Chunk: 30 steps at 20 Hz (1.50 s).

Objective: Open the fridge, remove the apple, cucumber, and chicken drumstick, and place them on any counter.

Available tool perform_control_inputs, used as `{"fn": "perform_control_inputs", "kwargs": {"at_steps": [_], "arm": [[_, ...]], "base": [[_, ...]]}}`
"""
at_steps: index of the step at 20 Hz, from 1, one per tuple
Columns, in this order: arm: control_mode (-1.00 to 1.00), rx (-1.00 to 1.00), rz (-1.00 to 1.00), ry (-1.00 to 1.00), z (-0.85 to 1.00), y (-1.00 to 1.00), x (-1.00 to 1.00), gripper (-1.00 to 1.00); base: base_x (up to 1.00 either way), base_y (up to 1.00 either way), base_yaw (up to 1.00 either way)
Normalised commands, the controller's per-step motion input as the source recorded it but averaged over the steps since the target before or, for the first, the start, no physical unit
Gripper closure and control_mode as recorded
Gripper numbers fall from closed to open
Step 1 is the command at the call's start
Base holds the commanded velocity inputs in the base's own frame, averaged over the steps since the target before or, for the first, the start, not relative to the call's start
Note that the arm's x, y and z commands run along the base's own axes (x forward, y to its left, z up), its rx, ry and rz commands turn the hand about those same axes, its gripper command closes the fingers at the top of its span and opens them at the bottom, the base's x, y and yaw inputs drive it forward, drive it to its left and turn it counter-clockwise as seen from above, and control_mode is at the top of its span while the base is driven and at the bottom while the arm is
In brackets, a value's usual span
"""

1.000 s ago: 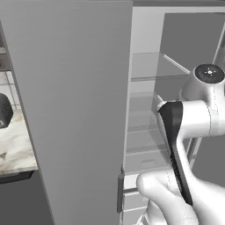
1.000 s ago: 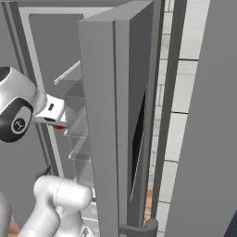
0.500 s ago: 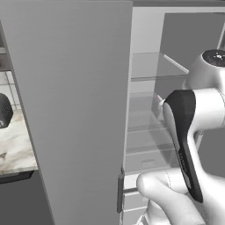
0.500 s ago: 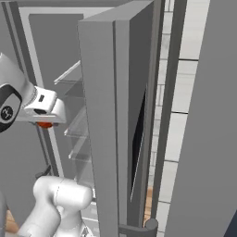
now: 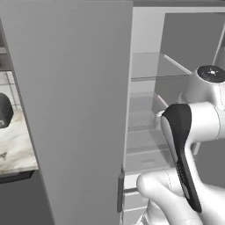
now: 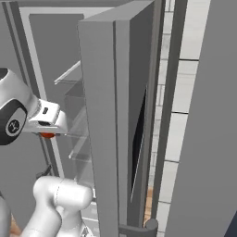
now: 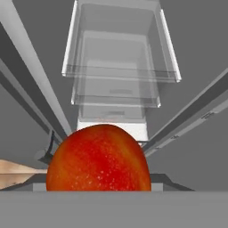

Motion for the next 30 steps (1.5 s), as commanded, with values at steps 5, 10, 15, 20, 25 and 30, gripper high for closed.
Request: {"fn": "perform_control_inputs", "kwargs": {"at_steps": [5, 10, 15, 20, 25, 30], "arm": [[1.0, 0.0, 0.0, 0.0, 0.0, 0.0, 0.0, 1.0], [1.0, 0.0, 0.0, 0.0, 0.0, 0.0, 0.0, 1.0], [1.0, 0.0, 0.0, 0.0, 0.0, 0.0, 0.0, 1.0], [1.0, 0.0, 0.0, 0.0, 0.0, 0.0, 0.0, 1.0], [1.0, 0.0, 0.0, 0.0, 0.0, 0.0, 0.0, 1.0], [1.0, 0.0, 0.0, 0.0, 0.0, 0.0, 0.0, 1.0]], "base": [[-0.45, 0.42, 0.11], [-0.59, 0.84, 0.19], [-0.39, 1.0, 0.13], [-0.02, 1.0, 0.04], [0.14, 0.98, 0.0], [0.2, 0.74, -0.04]]}}
